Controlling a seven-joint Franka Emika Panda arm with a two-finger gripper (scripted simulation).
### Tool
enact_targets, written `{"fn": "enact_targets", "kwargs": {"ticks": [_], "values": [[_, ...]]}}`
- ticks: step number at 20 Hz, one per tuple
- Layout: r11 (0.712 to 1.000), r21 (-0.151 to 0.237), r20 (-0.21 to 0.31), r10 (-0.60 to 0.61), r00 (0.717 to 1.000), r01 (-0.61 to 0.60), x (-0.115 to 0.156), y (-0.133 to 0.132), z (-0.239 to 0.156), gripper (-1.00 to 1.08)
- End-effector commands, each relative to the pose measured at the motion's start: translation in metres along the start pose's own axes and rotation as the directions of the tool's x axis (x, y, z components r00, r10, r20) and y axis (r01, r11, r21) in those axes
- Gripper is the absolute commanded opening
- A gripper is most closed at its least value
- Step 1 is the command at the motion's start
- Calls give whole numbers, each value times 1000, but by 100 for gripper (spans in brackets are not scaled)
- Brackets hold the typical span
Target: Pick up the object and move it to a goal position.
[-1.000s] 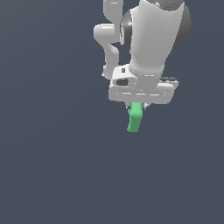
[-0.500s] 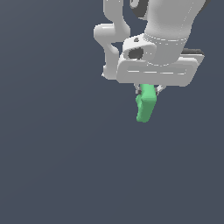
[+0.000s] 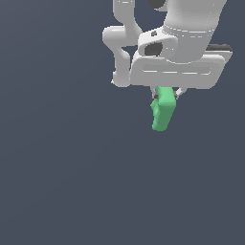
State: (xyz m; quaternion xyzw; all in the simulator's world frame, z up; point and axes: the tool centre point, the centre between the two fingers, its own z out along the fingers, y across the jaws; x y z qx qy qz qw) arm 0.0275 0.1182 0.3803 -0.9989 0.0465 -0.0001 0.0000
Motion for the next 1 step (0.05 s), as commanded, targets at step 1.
{"fn": "enact_targets", "kwargs": {"ticks": [1], "values": [[1000,0,0,0,1000,0,0,0,1,-100]]}}
